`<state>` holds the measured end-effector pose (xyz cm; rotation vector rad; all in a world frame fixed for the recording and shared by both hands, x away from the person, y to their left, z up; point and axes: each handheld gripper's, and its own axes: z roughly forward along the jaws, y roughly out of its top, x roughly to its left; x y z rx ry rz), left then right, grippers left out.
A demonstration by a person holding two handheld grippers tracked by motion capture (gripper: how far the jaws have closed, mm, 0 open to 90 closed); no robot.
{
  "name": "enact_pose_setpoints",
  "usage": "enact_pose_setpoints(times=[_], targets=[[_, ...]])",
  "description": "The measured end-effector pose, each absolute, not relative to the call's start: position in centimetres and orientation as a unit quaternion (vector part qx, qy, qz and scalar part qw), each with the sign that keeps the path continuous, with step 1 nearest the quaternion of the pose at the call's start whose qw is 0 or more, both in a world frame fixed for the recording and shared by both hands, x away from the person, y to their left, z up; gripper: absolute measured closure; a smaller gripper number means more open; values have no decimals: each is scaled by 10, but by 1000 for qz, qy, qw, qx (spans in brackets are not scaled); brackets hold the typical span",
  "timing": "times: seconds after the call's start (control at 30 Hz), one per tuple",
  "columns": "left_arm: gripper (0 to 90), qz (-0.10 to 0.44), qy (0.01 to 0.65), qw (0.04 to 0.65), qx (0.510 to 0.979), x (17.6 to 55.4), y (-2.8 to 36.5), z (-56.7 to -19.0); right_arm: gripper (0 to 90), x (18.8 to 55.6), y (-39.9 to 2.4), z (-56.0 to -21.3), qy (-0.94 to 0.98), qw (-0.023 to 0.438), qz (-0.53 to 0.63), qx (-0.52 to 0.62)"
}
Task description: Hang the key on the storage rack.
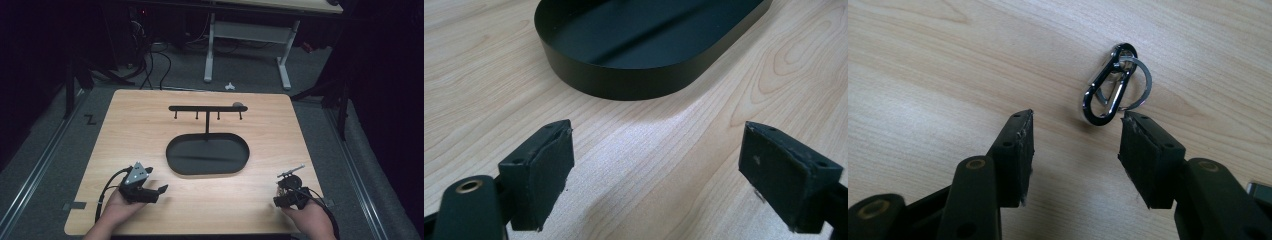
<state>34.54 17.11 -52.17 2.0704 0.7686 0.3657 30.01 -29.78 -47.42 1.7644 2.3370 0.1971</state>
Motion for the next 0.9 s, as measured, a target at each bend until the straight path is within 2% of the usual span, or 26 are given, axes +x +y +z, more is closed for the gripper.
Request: enact_pose_setpoints(times=[0.3, 0.73, 0.9], targets=[[150, 145, 308, 438, 832, 346, 171, -522, 498, 334, -300, -472, 769, 52, 4, 637], [151, 146, 307, 436, 833, 346, 171, -522, 663, 357, -298, -481, 764, 31, -38, 643], [151, 146, 307, 435, 833, 346, 171, -522, 691, 358, -302, -483, 770, 22, -43, 636]])
